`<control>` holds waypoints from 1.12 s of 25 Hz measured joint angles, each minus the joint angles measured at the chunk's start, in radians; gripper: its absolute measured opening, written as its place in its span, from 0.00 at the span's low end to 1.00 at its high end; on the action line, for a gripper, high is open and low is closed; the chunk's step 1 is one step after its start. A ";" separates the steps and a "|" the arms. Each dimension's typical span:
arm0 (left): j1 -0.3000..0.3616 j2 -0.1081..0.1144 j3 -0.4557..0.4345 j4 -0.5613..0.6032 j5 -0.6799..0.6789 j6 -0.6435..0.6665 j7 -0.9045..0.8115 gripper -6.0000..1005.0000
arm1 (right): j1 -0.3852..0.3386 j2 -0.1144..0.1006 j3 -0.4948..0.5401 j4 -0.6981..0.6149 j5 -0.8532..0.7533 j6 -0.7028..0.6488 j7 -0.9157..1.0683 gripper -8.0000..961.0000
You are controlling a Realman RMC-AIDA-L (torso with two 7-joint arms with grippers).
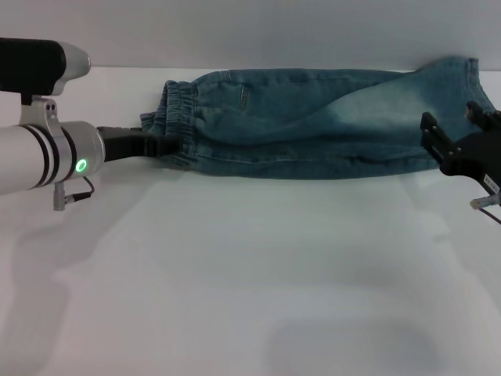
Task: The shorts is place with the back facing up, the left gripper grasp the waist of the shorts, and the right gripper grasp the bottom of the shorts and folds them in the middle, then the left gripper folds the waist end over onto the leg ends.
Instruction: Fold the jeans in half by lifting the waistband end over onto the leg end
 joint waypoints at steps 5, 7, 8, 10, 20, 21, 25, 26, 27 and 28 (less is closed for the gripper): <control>-0.013 0.000 0.001 0.029 0.001 -0.002 0.000 0.77 | 0.002 0.000 -0.001 0.000 0.000 0.000 0.001 0.63; -0.014 0.000 0.004 0.031 -0.001 -0.004 0.000 0.76 | 0.001 0.000 -0.002 0.000 0.000 0.000 0.001 0.63; -0.014 0.000 0.005 0.031 -0.002 -0.005 0.000 0.76 | 0.001 0.000 -0.003 0.000 0.000 0.000 0.001 0.63; -0.014 -0.002 0.008 0.031 -0.005 -0.008 0.001 0.75 | -0.001 0.000 -0.003 0.000 0.000 0.000 0.001 0.63; -0.041 -0.005 0.030 0.064 -0.006 -0.006 0.008 0.72 | -0.002 0.000 -0.014 0.005 0.000 -0.001 0.001 0.63; -0.041 -0.005 0.030 0.064 -0.006 -0.006 0.008 0.71 | -0.003 0.000 -0.014 0.006 0.000 -0.001 0.001 0.63; -0.038 -0.006 0.044 0.057 -0.008 0.007 0.009 0.70 | -0.007 0.000 -0.014 0.014 0.000 -0.002 0.001 0.63; -0.036 -0.006 0.044 0.056 -0.010 0.012 0.009 0.69 | -0.007 0.000 -0.014 0.015 0.000 -0.002 0.001 0.63; -0.031 -0.006 0.046 0.054 -0.016 0.022 0.009 0.69 | -0.008 0.000 -0.014 0.015 0.000 -0.002 0.001 0.63; -0.029 -0.006 0.048 0.054 -0.021 0.028 0.009 0.68 | -0.008 0.000 -0.014 0.015 0.000 -0.002 0.001 0.63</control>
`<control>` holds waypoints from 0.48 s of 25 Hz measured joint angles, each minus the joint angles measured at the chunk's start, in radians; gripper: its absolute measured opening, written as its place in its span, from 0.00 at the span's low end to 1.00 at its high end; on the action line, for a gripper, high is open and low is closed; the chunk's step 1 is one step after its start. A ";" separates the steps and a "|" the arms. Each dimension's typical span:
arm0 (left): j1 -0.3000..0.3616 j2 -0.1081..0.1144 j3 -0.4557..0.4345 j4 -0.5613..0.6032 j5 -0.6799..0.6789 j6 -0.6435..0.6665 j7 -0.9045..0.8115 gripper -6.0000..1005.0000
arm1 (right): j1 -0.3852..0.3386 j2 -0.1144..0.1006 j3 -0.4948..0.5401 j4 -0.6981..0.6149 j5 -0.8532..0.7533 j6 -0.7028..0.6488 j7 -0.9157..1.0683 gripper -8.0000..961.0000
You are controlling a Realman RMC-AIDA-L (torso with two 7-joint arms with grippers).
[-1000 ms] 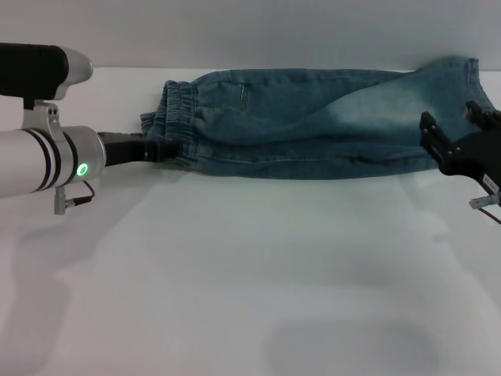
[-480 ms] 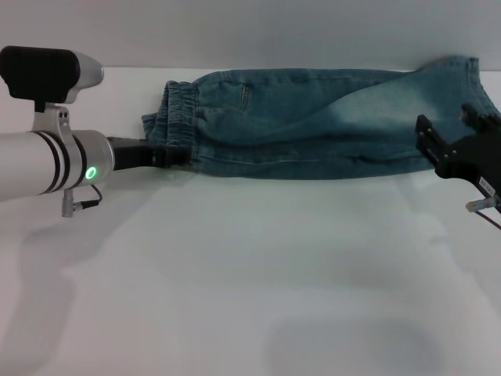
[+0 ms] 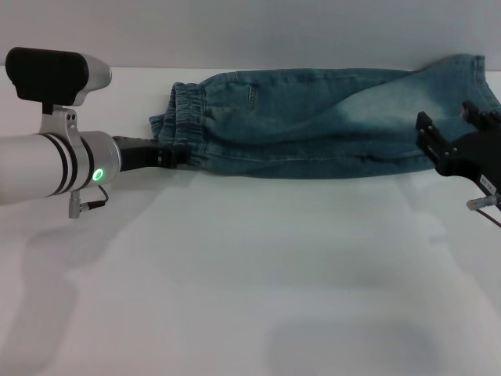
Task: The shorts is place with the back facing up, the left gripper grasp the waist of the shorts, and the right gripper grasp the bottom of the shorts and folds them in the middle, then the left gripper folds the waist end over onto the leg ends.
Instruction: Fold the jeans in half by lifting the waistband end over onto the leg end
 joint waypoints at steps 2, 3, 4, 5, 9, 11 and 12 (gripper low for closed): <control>0.001 0.000 0.001 0.000 -0.003 0.003 0.000 0.68 | -0.001 0.000 0.000 0.001 0.000 0.000 0.000 0.63; 0.003 0.000 0.002 -0.001 -0.004 0.003 0.001 0.67 | -0.001 0.000 0.000 0.001 0.000 0.000 0.000 0.63; 0.005 0.001 0.002 -0.001 -0.004 0.006 0.003 0.60 | -0.001 0.000 0.000 0.002 0.000 0.000 0.000 0.63; 0.005 0.001 0.002 -0.001 -0.004 0.006 0.003 0.52 | -0.002 0.000 0.000 0.004 0.000 0.000 0.000 0.63; 0.006 -0.001 0.004 0.000 -0.005 0.015 0.010 0.29 | -0.006 0.000 0.000 0.011 0.000 0.000 -0.003 0.63; 0.006 -0.001 0.007 0.000 -0.007 0.016 0.012 0.22 | -0.007 0.000 0.000 0.014 0.000 0.000 -0.004 0.63; 0.006 -0.001 0.007 0.000 -0.007 0.016 0.012 0.21 | -0.009 0.000 0.000 0.016 0.000 0.000 -0.005 0.63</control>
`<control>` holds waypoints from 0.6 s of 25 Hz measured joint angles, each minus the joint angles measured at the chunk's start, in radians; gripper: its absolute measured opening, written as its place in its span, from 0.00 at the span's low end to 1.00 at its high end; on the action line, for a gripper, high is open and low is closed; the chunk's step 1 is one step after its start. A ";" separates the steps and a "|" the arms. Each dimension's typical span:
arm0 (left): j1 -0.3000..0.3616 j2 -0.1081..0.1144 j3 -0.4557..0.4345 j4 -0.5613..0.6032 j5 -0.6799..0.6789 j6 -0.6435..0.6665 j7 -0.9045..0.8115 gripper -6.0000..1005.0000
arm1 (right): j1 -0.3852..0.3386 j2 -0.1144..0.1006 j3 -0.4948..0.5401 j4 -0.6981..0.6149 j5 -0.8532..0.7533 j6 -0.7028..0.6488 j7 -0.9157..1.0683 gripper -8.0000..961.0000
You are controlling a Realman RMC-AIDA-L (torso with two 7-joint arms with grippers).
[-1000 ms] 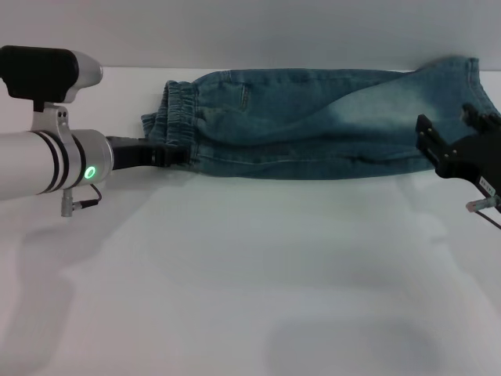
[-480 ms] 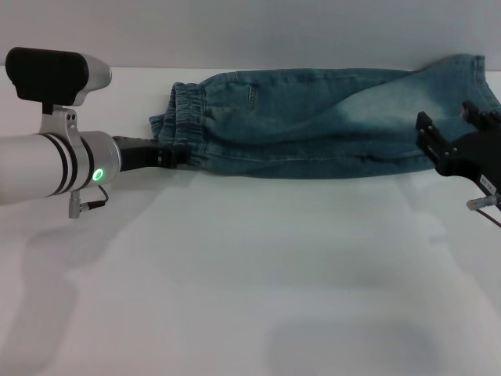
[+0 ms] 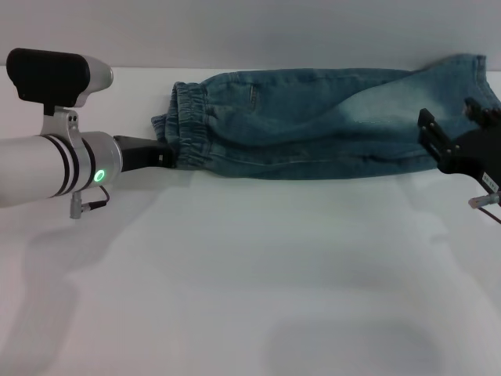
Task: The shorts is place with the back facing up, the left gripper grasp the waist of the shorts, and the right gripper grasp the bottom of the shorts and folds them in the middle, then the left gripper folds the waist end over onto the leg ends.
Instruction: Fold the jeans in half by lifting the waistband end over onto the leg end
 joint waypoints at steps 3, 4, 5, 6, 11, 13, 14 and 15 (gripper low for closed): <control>0.000 -0.001 0.014 -0.007 -0.007 0.010 0.001 0.16 | -0.001 0.000 0.000 0.002 0.000 0.000 -0.002 0.63; 0.000 -0.001 0.017 -0.011 -0.008 0.011 0.001 0.14 | -0.001 0.000 0.000 0.002 0.000 0.000 -0.002 0.63; 0.000 -0.001 0.019 -0.016 -0.010 0.012 0.001 0.12 | -0.001 0.000 0.000 0.002 0.000 0.000 -0.002 0.63; 0.002 0.000 0.021 -0.021 -0.014 0.013 0.001 0.10 | -0.001 0.000 0.000 0.002 0.000 0.000 -0.002 0.63; 0.004 0.000 0.022 -0.025 -0.020 0.013 0.001 0.05 | -0.001 0.000 0.000 0.001 0.000 0.000 -0.002 0.63; 0.011 0.001 0.022 -0.044 -0.025 0.010 0.001 0.05 | 0.000 0.000 0.001 -0.003 0.000 0.000 -0.003 0.63; 0.032 0.002 0.026 -0.084 -0.027 0.006 0.001 0.05 | 0.002 0.000 0.002 -0.008 0.000 0.000 -0.003 0.63; 0.032 0.002 0.026 -0.084 -0.027 0.006 0.001 0.05 | 0.006 0.001 0.004 -0.014 0.000 0.000 -0.003 0.63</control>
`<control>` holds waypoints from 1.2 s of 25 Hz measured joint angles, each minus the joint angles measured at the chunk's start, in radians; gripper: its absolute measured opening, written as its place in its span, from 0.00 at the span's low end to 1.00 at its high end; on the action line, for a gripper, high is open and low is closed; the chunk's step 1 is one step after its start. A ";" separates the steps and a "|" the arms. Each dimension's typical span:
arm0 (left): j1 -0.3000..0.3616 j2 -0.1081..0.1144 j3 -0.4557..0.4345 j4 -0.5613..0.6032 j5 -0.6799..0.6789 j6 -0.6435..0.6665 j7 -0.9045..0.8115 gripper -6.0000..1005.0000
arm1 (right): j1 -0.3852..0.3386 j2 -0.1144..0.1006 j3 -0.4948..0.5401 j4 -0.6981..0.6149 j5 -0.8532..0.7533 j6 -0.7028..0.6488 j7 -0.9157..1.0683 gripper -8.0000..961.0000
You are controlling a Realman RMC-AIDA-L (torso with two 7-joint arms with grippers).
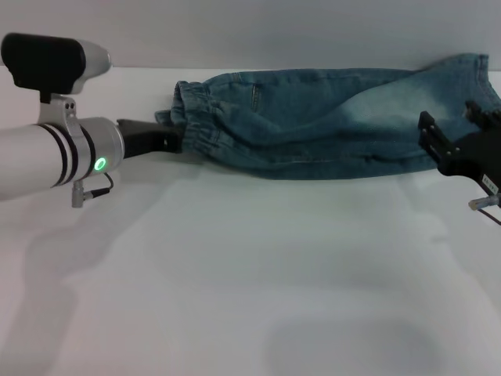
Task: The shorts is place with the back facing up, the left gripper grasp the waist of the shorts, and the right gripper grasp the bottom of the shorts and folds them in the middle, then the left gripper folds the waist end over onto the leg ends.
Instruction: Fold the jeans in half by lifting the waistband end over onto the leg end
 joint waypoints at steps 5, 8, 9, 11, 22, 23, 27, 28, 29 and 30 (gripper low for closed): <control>0.067 0.002 0.008 -0.135 -0.001 -0.011 0.000 0.05 | 0.034 0.002 0.006 -0.039 0.000 0.000 0.000 0.63; 0.111 0.002 0.008 -0.236 -0.001 -0.045 -0.006 0.05 | 0.060 0.002 0.016 -0.066 0.000 0.000 -0.001 0.63; 0.119 0.002 0.008 -0.252 -0.001 -0.050 -0.007 0.05 | 0.081 0.004 0.026 -0.089 0.000 0.000 -0.001 0.63; 0.141 0.002 0.008 -0.303 -0.001 -0.065 -0.010 0.05 | 0.095 0.004 0.032 -0.104 0.001 0.000 -0.001 0.63; 0.235 0.002 0.019 -0.533 0.001 -0.148 -0.049 0.05 | 0.288 0.007 0.082 -0.325 0.033 0.000 0.005 0.63; 0.235 0.002 0.019 -0.533 0.001 -0.148 -0.049 0.05 | 0.308 0.007 0.084 -0.345 0.045 0.000 0.005 0.63; 0.299 0.004 0.034 -0.670 -0.002 -0.169 -0.051 0.05 | 0.371 0.007 0.080 -0.414 0.074 0.003 0.010 0.63; 0.299 0.004 0.034 -0.670 -0.002 -0.169 -0.051 0.04 | 0.384 0.007 0.079 -0.429 0.076 0.004 0.015 0.63; 0.311 0.004 0.035 -0.696 -0.002 -0.180 -0.057 0.04 | 0.411 0.007 0.075 -0.449 0.076 0.007 0.028 0.63; 0.318 0.004 0.037 -0.714 -0.003 -0.186 -0.061 0.04 | 0.411 0.007 0.075 -0.449 0.076 0.007 0.028 0.63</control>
